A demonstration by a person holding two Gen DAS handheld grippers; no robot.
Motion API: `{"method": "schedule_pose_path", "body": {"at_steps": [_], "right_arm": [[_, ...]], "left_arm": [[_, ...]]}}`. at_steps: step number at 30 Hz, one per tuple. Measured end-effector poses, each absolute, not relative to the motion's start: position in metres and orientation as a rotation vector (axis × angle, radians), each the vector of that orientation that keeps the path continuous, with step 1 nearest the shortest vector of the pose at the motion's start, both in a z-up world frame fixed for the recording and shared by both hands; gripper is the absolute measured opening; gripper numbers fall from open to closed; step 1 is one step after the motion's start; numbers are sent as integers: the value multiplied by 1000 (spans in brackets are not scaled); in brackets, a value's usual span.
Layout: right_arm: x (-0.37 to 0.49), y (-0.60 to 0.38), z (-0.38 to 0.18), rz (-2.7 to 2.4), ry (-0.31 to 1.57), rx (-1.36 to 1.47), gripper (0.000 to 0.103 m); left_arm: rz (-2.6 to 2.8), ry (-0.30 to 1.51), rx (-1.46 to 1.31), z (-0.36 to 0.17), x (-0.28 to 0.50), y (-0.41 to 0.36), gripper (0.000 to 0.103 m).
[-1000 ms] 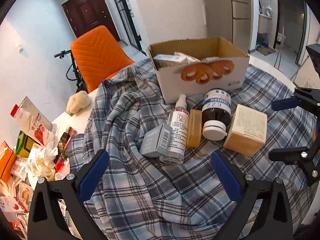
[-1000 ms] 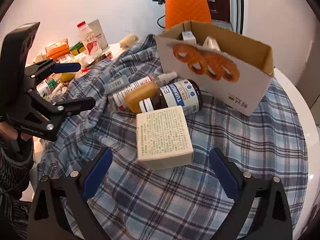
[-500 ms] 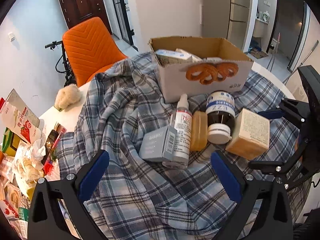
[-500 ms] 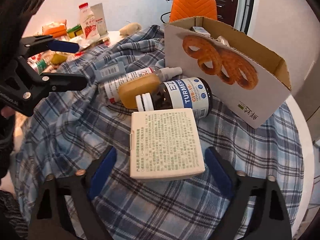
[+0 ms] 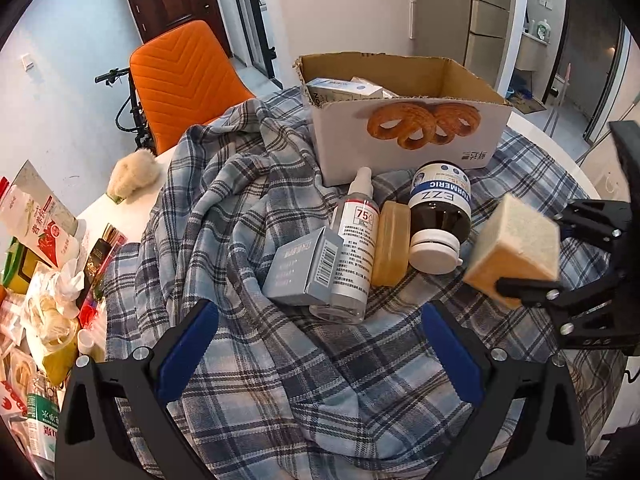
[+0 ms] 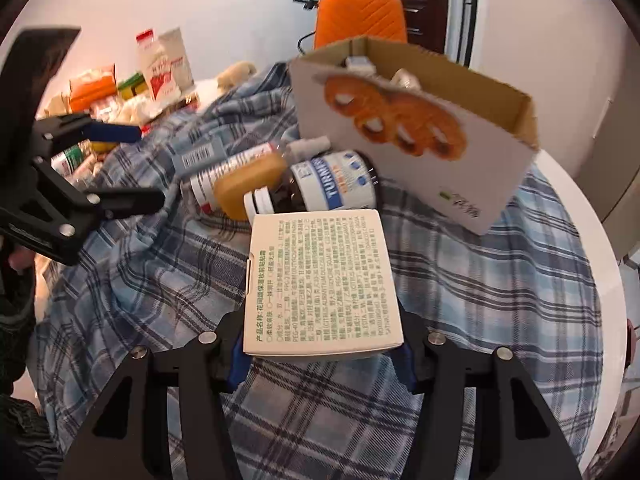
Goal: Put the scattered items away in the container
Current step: 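Carry the cream carton with the right gripper into the cardboard box and open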
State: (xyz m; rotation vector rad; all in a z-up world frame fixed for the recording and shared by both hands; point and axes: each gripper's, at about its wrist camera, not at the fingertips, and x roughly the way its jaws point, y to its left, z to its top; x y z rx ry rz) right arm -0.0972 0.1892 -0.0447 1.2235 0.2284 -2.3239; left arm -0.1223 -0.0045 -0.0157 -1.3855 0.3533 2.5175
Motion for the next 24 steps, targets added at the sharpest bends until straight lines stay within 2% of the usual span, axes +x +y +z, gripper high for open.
{"method": "schedule_pose_path", "body": {"at_steps": [12, 20, 24], "right_arm": [[-100, 199, -29, -2377, 182, 1181, 56], [-109, 214, -9, -2443, 161, 1151, 56], [-121, 220, 4, -2474, 124, 1128, 56]], "left_arm": [[2522, 294, -1395, -9, -125, 21, 103], [2597, 428, -1336, -1, -126, 29, 103], [2571, 371, -1367, -4, -129, 22, 103]]}}
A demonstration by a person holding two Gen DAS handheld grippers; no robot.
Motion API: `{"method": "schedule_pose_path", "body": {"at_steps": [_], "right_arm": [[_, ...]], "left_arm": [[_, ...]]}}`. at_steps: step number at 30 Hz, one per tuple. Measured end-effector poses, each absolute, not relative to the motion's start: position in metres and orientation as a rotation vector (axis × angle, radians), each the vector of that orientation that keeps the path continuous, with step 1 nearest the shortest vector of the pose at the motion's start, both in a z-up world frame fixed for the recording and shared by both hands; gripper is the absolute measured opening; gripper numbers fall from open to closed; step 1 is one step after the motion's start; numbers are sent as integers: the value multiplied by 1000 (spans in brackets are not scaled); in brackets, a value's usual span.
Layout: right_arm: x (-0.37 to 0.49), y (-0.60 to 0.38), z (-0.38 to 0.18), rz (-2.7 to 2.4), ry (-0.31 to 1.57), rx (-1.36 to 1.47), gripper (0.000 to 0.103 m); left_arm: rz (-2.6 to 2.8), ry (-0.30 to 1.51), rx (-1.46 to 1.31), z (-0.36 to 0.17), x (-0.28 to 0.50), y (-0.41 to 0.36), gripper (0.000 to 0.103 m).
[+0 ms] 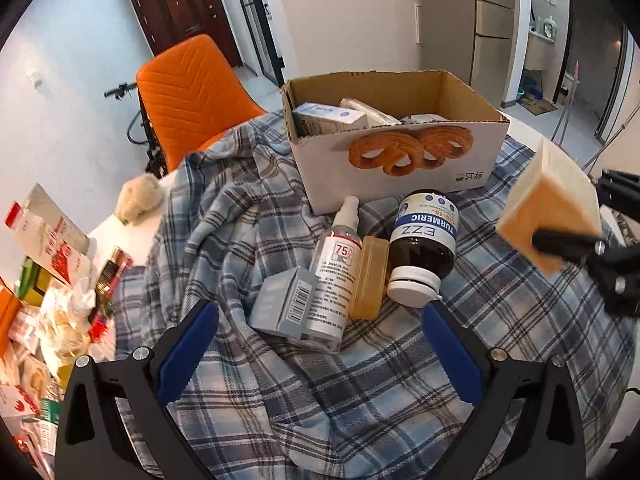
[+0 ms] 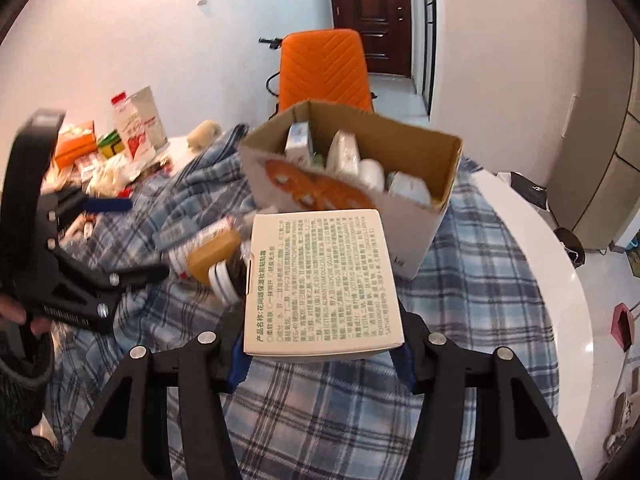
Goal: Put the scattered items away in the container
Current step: 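Carry the cream carton with the right gripper into the cardboard box and open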
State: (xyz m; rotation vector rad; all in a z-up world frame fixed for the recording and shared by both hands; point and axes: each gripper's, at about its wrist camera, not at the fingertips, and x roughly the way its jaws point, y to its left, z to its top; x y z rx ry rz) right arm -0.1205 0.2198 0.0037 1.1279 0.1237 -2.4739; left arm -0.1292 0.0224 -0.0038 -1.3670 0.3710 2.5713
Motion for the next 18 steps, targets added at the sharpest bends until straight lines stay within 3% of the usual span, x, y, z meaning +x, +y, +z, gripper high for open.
{"method": "schedule_pose_path", "body": {"at_steps": [14, 18], "right_arm": [[-194, 225, 39, -2604, 57, 1049, 57], [-222, 223, 31, -2644, 53, 1084, 57]], "left_arm": [[2613, 258, -1433, -16, -137, -6, 103], [2615, 304, -1426, -15, -135, -4, 103]]}}
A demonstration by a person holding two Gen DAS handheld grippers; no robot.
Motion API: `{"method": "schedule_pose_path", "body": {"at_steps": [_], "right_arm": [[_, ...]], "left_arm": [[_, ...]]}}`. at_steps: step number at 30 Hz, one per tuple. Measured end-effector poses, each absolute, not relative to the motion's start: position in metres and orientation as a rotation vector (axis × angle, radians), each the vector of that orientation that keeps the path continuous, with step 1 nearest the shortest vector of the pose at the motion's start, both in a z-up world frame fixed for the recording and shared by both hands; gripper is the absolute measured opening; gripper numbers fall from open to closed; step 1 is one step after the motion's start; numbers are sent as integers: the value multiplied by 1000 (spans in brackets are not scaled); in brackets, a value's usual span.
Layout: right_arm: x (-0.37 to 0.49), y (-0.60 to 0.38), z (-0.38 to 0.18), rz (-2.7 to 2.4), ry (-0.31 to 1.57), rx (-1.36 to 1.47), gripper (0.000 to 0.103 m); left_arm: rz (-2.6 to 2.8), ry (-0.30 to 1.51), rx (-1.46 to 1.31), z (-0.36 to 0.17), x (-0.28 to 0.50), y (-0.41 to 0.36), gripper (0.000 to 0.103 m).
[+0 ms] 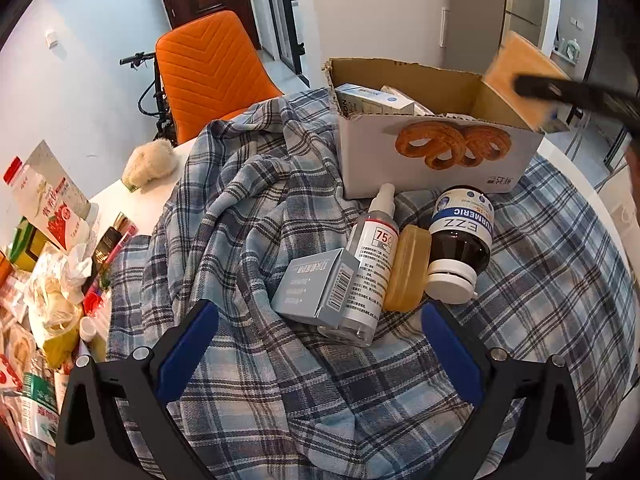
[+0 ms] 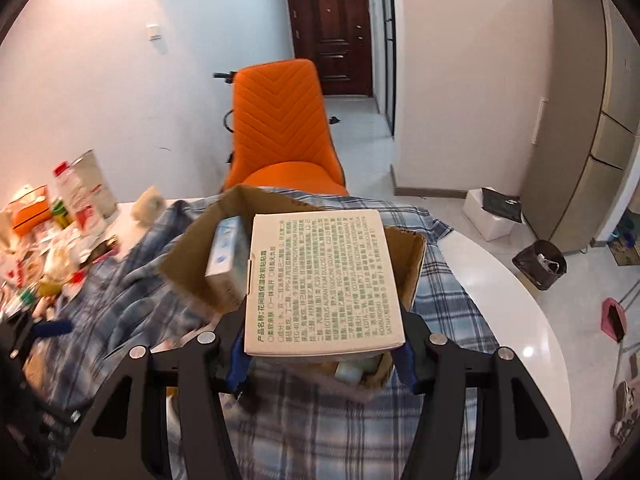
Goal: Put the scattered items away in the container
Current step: 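Carry the cream carton with the right gripper into the cardboard box and open, then withdraw the right gripper from the box and move the left gripper toward the grey-blue box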
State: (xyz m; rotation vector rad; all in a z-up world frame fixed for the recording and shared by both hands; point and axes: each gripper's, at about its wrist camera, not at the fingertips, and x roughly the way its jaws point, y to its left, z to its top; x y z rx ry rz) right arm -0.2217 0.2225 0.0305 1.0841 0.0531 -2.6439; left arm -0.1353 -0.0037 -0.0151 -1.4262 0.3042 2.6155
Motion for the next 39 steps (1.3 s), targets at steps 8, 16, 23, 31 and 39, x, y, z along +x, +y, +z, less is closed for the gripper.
{"method": "schedule_pose_path", "body": {"at_steps": [8, 16, 23, 31, 39], "right_arm": [[-246, 225, 10, -2639, -26, 1138, 57], [-251, 222, 7, -2643, 40, 1138, 57], [-252, 220, 4, -2643, 56, 1133, 57], [-244, 222, 11, -2678, 74, 1087, 68], [-199, 226, 37, -2642, 34, 1026, 88]], "left_arm": [[2618, 319, -1436, -20, -135, -7, 103], [2607, 282, -1466, -27, -142, -11, 103], [2598, 316, -1481, -29, -147, -6, 103], [2593, 356, -1441, -28, -146, 0, 103], [2595, 343, -1430, -28, -142, -2, 103]]}}
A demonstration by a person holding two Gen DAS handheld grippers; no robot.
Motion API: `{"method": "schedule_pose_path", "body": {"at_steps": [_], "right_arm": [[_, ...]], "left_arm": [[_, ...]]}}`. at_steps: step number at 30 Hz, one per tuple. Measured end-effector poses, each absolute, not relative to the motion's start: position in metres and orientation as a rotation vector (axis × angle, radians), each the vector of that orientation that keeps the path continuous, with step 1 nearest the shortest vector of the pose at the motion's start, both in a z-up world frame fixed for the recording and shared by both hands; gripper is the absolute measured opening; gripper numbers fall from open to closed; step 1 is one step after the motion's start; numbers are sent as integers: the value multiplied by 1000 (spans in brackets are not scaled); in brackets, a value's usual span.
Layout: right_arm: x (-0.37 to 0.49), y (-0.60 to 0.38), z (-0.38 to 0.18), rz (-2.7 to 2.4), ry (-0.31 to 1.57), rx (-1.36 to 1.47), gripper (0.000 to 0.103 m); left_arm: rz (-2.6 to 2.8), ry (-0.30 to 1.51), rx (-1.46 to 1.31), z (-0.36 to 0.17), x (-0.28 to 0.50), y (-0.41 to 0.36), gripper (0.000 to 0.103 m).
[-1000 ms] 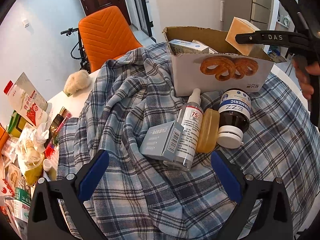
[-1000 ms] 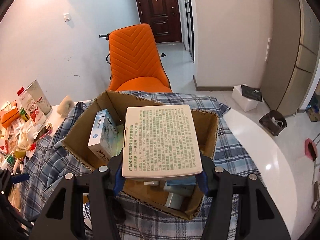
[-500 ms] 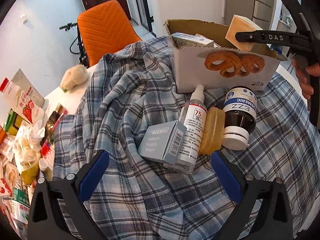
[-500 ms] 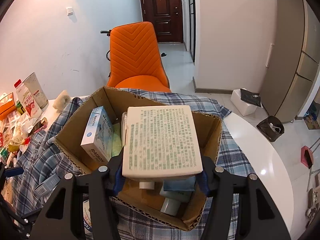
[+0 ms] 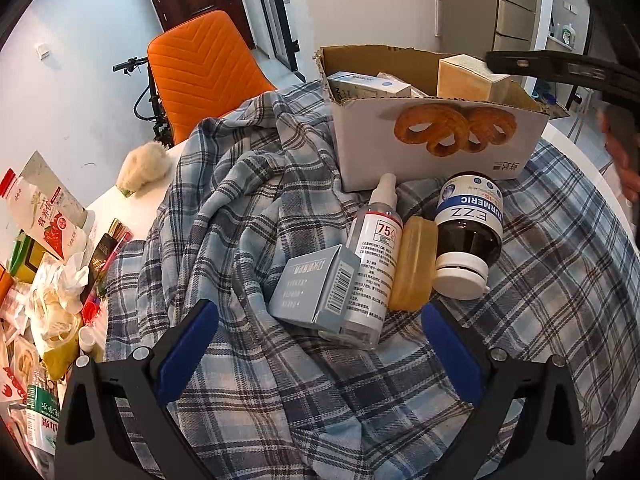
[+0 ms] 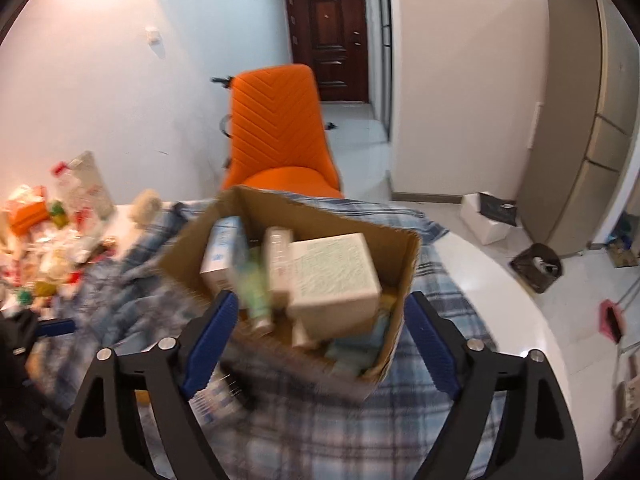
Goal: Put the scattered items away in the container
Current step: 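Withdraw the right gripper from the box and move the left gripper toward the grey-blue box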
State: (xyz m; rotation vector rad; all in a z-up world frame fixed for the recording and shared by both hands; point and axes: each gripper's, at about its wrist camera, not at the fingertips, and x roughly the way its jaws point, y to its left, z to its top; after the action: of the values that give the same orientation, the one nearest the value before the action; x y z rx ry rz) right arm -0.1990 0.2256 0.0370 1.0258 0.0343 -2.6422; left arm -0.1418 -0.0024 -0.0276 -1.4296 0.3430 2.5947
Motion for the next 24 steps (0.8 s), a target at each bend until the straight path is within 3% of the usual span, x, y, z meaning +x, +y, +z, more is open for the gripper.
{"method": "schedule_pose_path", "body": {"at_steps": [7, 16, 24], "right_arm": [[-148, 226, 42, -2572, 47, 1032, 99], [-106, 208, 17, -2468, 151, 1076, 99], [-106, 204, -2, -2425, 154, 1119, 99]], "left_arm": [[2596, 334, -1428, -26, -142, -6, 103], [2575, 300, -1432, -20, -156, -17, 103], [2442, 80, -1537, -42, -172, -36, 103]]}}
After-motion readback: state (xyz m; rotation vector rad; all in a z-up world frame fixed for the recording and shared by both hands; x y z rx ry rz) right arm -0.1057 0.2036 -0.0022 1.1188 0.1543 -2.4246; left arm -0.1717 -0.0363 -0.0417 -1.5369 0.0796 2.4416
